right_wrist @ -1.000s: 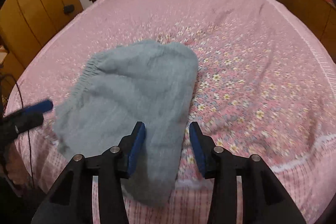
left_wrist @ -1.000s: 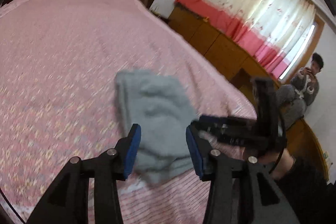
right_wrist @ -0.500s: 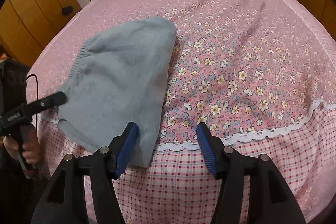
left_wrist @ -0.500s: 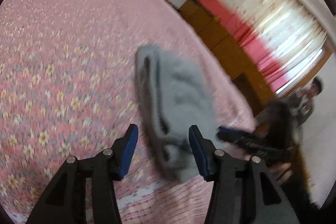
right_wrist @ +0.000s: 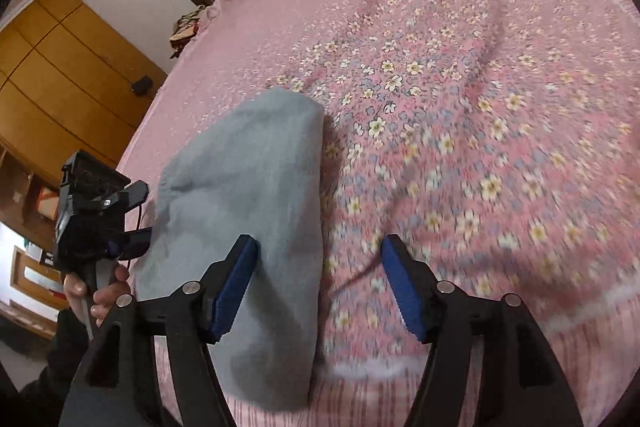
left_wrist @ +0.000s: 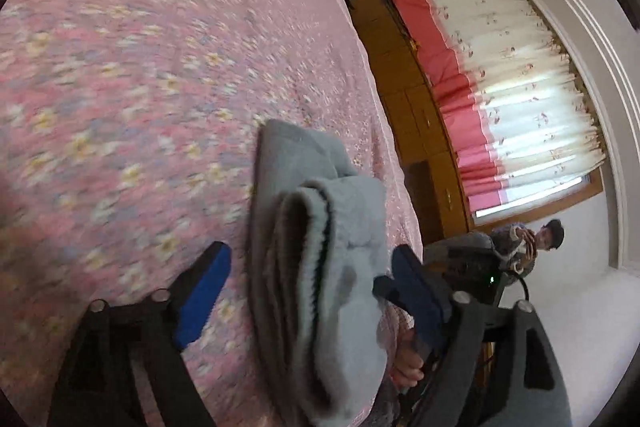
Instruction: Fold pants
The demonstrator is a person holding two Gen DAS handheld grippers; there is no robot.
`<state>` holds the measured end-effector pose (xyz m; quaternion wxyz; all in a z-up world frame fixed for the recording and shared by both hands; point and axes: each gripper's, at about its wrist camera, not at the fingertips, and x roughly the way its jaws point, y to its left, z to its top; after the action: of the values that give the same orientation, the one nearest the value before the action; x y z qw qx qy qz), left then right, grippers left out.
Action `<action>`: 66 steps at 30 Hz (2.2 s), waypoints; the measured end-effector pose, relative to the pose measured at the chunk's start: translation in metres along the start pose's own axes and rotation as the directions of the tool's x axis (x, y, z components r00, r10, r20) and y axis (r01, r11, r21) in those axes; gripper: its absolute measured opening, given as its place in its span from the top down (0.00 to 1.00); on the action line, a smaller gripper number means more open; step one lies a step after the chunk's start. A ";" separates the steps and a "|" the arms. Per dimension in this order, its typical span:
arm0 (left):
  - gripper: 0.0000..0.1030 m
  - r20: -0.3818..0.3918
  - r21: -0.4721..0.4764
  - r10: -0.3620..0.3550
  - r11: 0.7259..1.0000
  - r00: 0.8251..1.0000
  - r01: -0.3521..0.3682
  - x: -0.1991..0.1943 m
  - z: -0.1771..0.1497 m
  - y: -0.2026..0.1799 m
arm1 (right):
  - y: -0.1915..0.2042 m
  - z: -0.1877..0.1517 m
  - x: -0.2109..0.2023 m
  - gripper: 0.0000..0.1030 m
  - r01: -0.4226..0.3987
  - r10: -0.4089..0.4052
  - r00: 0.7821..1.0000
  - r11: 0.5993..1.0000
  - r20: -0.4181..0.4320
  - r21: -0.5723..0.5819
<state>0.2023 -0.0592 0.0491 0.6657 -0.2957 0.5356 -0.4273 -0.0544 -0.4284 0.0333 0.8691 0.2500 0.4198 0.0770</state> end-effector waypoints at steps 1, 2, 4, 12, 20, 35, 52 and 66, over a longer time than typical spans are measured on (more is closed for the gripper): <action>0.15 -0.010 0.012 0.008 1.000 1.000 -0.008 0.011 0.001 -0.003 | 0.002 0.003 0.002 0.34 -0.021 0.021 1.000 1.000 0.008 -0.001; 0.15 -0.029 0.038 0.015 0.999 0.999 -0.014 0.015 0.001 -0.008 | 0.005 0.005 0.003 0.35 -0.067 0.067 0.998 0.998 0.015 -0.012; 0.21 -0.057 0.077 0.020 0.997 0.998 -0.016 0.021 -0.006 -0.018 | 0.010 0.007 0.010 0.40 -0.139 0.139 0.990 0.990 0.005 -0.035; 0.77 0.127 0.149 0.070 0.985 0.989 -0.089 -0.001 -0.043 -0.043 | 0.046 -0.002 0.004 0.77 -0.146 0.159 0.985 0.975 0.069 -0.165; 0.77 0.207 0.206 0.186 0.951 0.960 -0.229 -0.038 0.000 -0.069 | 0.081 0.045 0.013 0.77 -0.157 0.182 0.979 0.962 0.097 -0.223; 0.77 0.093 0.313 0.220 0.919 0.971 -0.239 0.100 0.134 -0.098 | 0.005 0.141 0.017 0.76 0.007 0.018 0.977 0.993 0.214 -0.119; 0.52 0.165 0.416 0.255 0.858 0.953 -0.302 0.248 0.168 -0.061 | -0.115 0.163 0.062 0.70 0.045 -0.063 0.946 0.997 0.318 0.065; 0.16 0.233 0.414 0.387 0.790 0.892 -0.452 0.197 0.110 -0.072 | -0.039 0.174 0.080 0.38 0.379 -0.379 0.894 0.924 0.240 0.048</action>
<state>0.3022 -0.2740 0.0477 0.8293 -0.0322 0.4250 -0.3613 0.1273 -0.4992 0.0500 0.9125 0.1712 0.3498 -0.1252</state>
